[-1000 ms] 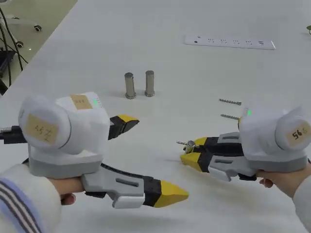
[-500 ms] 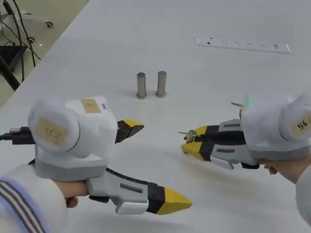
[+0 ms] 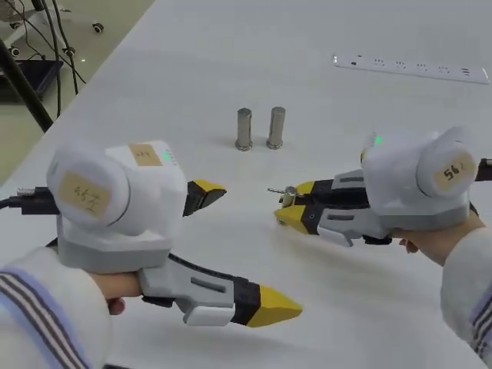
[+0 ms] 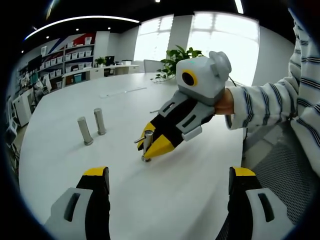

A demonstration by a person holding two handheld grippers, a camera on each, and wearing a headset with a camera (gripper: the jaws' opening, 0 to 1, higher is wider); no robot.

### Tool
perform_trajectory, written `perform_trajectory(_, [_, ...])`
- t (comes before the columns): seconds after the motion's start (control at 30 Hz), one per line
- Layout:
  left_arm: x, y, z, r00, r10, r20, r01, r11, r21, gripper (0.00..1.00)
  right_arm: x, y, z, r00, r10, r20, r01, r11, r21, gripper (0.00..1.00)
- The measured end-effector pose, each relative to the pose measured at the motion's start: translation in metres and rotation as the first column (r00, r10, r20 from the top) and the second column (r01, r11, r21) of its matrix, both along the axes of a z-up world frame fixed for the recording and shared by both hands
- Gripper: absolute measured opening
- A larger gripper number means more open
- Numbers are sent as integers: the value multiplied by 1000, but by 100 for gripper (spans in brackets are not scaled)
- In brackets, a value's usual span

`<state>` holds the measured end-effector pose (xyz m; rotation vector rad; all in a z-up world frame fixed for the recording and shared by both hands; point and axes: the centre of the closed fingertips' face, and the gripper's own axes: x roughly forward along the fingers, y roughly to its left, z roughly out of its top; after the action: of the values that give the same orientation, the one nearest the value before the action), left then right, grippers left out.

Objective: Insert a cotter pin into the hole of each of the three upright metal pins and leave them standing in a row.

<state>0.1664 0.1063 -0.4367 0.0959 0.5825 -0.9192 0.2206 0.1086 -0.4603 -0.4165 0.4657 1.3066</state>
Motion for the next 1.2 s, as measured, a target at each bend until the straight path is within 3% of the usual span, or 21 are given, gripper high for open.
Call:
perform_trajectory(0.43, [-3, 0, -5, 1000, 0, -19, 0, 1000, 3, 99, -3, 3, -11, 1000, 4, -15, -5, 1000, -22, 4])
perform_trajectory(0.93, [-5, -3, -5, 999, 13, -37, -13, 1000, -4, 99, -2, 4, -10, 1000, -1, -9, 0, 1000, -18, 6])
perform_trajectory(1.03, [-5, -3, -4, 999, 14, -40, -14, 1000, -4, 99, 2, 5, 1, 1000, -27, 0, 27, 999, 22, 17])
perform_trajectory(1.2, [-4, -3, -1, 999, 15, -36, -15, 1000, -3, 99, 1, 2, 19, 999, -36, 7, 36, 999, 40, 22])
